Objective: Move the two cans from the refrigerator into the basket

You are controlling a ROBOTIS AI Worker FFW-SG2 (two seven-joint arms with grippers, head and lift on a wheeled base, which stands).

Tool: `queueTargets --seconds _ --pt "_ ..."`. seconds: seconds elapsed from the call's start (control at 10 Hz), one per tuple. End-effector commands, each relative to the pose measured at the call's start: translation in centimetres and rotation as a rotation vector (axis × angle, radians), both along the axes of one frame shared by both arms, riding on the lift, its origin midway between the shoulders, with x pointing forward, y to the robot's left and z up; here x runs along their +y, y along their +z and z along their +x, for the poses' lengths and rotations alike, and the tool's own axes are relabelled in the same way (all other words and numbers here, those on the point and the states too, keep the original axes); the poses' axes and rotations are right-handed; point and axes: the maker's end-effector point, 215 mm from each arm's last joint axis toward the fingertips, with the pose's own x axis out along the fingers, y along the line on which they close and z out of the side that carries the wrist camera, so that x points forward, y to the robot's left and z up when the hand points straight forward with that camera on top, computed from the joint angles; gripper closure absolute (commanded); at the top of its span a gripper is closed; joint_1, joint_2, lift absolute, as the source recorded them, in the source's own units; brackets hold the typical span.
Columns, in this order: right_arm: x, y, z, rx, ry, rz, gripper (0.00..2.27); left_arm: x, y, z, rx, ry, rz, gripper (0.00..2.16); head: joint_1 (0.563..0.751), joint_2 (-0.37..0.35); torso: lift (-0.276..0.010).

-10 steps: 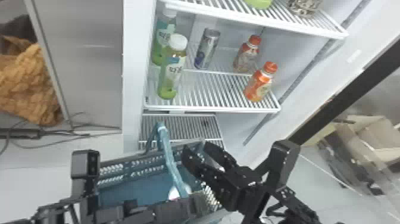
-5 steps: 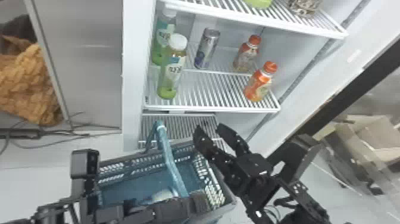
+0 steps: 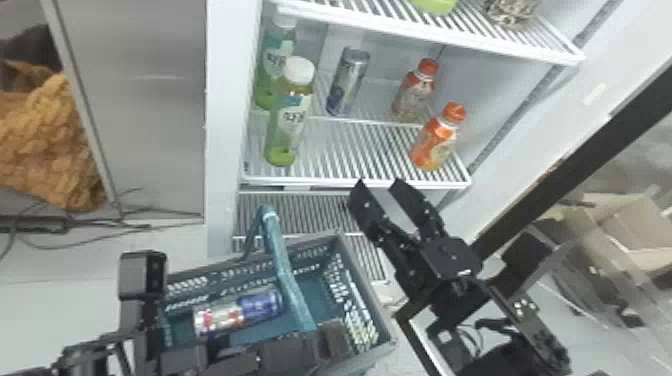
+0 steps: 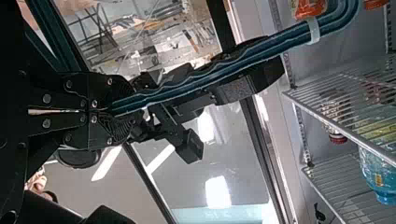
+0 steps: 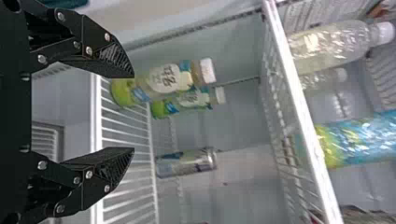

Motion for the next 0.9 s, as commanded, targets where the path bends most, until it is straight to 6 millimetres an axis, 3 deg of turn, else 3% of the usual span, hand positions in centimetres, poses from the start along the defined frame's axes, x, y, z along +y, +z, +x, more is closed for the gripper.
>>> queueTargets --seconds 0.0,0.2,0.5,0.8 --pt "-1.2 0.8 1.2 -0.053 -0.027 -0.017 0.51 0.0 0.0 0.0 0.0 0.0 0.0 1.16 0.695 -0.35 -0.276" --pt "-2.5 0.8 2.6 -0.1 -0.057 -0.04 0.51 0.0 -0.1 -0.1 0.004 -0.004 0.002 1.16 0.695 -0.35 -0.276" --pt "-4.0 2.9 4.5 -0.204 -0.102 -0.075 0.51 0.0 -0.1 -0.1 0.004 -0.004 0.0 1.16 0.695 -0.35 -0.276" --pt "-5.5 3.5 5.6 -0.263 -0.159 -0.103 0.51 0.0 -0.1 -0.1 0.005 -0.001 0.0 1.16 0.695 -0.35 -0.276"
